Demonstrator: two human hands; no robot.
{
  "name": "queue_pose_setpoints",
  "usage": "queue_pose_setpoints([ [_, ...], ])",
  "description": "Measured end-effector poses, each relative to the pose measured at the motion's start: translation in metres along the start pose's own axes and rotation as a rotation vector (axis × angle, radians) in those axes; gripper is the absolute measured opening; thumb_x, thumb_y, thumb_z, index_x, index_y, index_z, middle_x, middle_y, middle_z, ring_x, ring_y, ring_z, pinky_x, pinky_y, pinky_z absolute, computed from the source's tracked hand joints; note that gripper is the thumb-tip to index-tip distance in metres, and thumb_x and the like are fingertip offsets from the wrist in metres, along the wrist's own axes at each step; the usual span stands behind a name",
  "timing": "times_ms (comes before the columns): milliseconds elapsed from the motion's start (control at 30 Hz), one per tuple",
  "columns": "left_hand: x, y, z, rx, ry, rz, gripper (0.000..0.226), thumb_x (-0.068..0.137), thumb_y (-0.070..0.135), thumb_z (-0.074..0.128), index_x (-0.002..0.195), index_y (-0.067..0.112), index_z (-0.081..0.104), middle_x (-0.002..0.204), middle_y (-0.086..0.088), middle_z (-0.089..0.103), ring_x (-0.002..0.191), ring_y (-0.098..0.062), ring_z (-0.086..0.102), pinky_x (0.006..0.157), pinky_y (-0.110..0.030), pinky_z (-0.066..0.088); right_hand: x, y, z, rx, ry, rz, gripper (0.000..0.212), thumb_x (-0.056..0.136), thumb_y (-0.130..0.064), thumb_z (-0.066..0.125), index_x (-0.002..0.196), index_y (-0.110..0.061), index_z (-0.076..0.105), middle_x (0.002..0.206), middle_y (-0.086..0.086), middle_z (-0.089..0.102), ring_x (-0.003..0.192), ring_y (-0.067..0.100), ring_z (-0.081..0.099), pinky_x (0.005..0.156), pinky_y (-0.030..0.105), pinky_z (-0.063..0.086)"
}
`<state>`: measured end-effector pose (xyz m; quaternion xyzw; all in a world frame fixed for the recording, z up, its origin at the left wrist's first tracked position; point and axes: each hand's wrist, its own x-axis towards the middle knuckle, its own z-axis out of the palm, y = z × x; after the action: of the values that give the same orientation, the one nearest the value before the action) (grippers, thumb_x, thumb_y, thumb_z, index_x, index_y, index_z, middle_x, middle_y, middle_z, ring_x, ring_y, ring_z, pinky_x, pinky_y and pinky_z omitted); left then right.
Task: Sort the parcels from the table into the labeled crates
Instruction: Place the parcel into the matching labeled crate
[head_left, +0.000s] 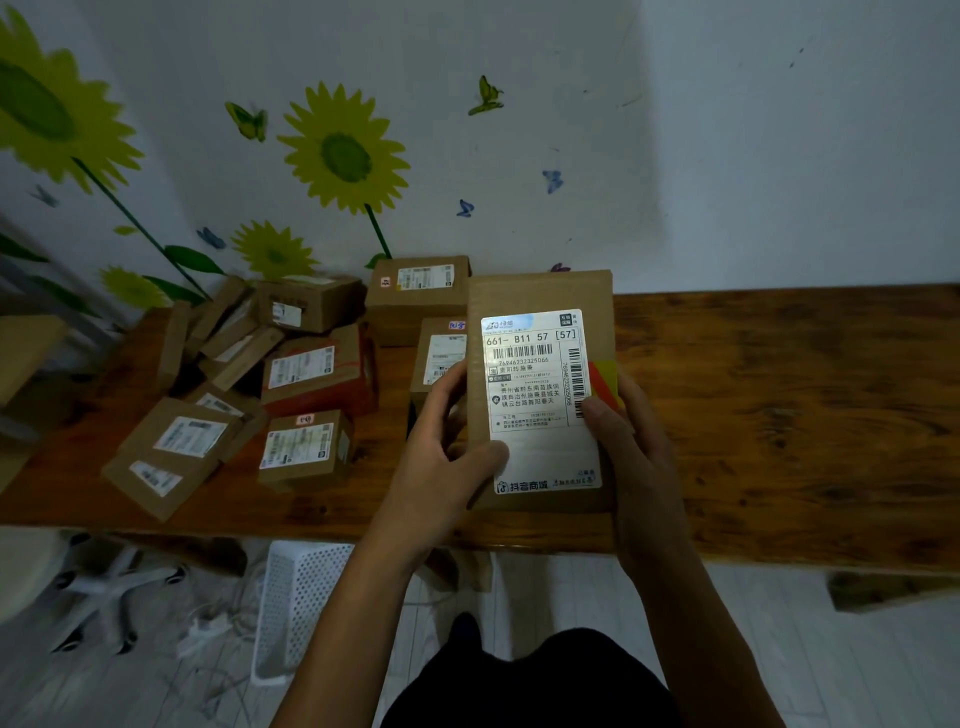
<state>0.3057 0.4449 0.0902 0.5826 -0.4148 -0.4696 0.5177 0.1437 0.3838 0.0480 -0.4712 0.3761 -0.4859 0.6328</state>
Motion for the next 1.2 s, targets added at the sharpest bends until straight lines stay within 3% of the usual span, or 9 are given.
queue_pose_setpoints([
  [133, 0.004, 0.000, 0.005, -0.010, 0.117, 0.011, 0.056, 0.093, 0.011, 0.068, 0.137, 0.038, 0.045, 0.110, 0.018, 0.072, 0.106, -0.011, 0.069, 0.074, -0.026, 0.060, 0.001, 0.002, 0.000, -0.022, -0.002, 0.016, 0.075, 0.080, -0.052, 0.066, 0.149, -0.032, 0.045, 0.127, -0.006, 0.068, 0.112, 0.020, 0.069, 0.083, 0.040, 0.062],
  [200, 0.005, 0.003, 0.008, -0.026, 0.150, 0.007, 0.046, 0.094, 0.010, 0.063, 0.134, 0.030, 0.048, 0.101, 0.023, 0.073, 0.097, -0.005, 0.071, 0.069, -0.021, 0.058, 0.000, 0.003, -0.001, -0.033, -0.006, 0.022, 0.080, 0.075, -0.057, 0.066, 0.149, -0.033, 0.044, 0.128, -0.007, 0.068, 0.113, 0.019, 0.069, 0.084, 0.041, 0.062],
  [267, 0.007, 0.005, 0.008, -0.046, 0.192, -0.003, 0.040, 0.093, 0.013, 0.064, 0.129, 0.026, 0.052, 0.103, 0.016, 0.074, 0.095, -0.007, 0.072, 0.067, -0.020, 0.057, 0.000, 0.004, -0.001, -0.038, -0.014, 0.021, 0.081, 0.075, -0.057, 0.066, 0.149, -0.032, 0.045, 0.128, -0.006, 0.068, 0.113, 0.020, 0.069, 0.085, 0.041, 0.062],
  [400, 0.010, 0.006, 0.009, -0.055, 0.259, -0.015, 0.036, 0.091, 0.024, 0.068, 0.125, 0.025, 0.057, 0.115, 0.005, 0.071, 0.099, -0.012, 0.071, 0.070, -0.024, 0.059, 0.001, 0.005, -0.003, -0.044, -0.018, 0.033, 0.084, 0.075, -0.057, 0.067, 0.150, -0.030, 0.044, 0.130, -0.003, 0.067, 0.114, 0.020, 0.069, 0.087, 0.044, 0.061],
  [633, 0.016, 0.006, 0.010, -0.045, 0.301, -0.037, 0.045, 0.080, 0.041, 0.071, 0.118, 0.021, 0.059, 0.110, 0.000, 0.073, 0.092, -0.016, 0.074, 0.072, -0.030, 0.061, 0.002, 0.007, -0.005, -0.065, -0.040, 0.023, 0.069, 0.085, -0.044, 0.065, 0.150, -0.033, 0.044, 0.126, -0.010, 0.070, 0.113, 0.017, 0.069, 0.088, 0.043, 0.061],
  [767, 0.018, 0.007, 0.010, -0.049, 0.313, -0.065, 0.034, 0.088, 0.035, 0.070, 0.115, 0.018, 0.058, 0.108, -0.002, 0.074, 0.089, -0.017, 0.075, 0.071, -0.033, 0.062, 0.002, 0.007, -0.005, -0.085, -0.054, 0.034, 0.084, 0.074, -0.059, 0.066, 0.151, -0.035, 0.043, 0.128, -0.010, 0.069, 0.114, 0.015, 0.068, 0.088, 0.042, 0.061],
  [1033, 0.023, 0.013, 0.011, -0.077, 0.322, -0.071, 0.036, 0.091, 0.036, 0.067, 0.111, 0.008, 0.055, 0.101, -0.005, 0.074, 0.083, -0.016, 0.075, 0.063, -0.026, 0.060, 0.002, 0.005, -0.007, -0.098, -0.099, -0.011, 0.081, 0.077, -0.055, 0.066, 0.151, -0.033, 0.041, 0.129, -0.010, 0.068, 0.114, 0.015, 0.068, 0.081, 0.032, 0.061],
  [1200, 0.022, 0.009, 0.004, -0.059, 0.244, -0.052, 0.038, 0.084, 0.030, 0.074, 0.111, 0.011, 0.055, 0.105, -0.005, 0.075, 0.094, -0.024, 0.074, 0.081, -0.048, 0.062, 0.003, 0.003, -0.013, -0.117, -0.152, -0.010, 0.071, 0.084, -0.041, 0.066, 0.149, -0.042, 0.037, 0.130, -0.016, 0.066, 0.116, 0.012, 0.066, 0.082, 0.033, 0.061],
])
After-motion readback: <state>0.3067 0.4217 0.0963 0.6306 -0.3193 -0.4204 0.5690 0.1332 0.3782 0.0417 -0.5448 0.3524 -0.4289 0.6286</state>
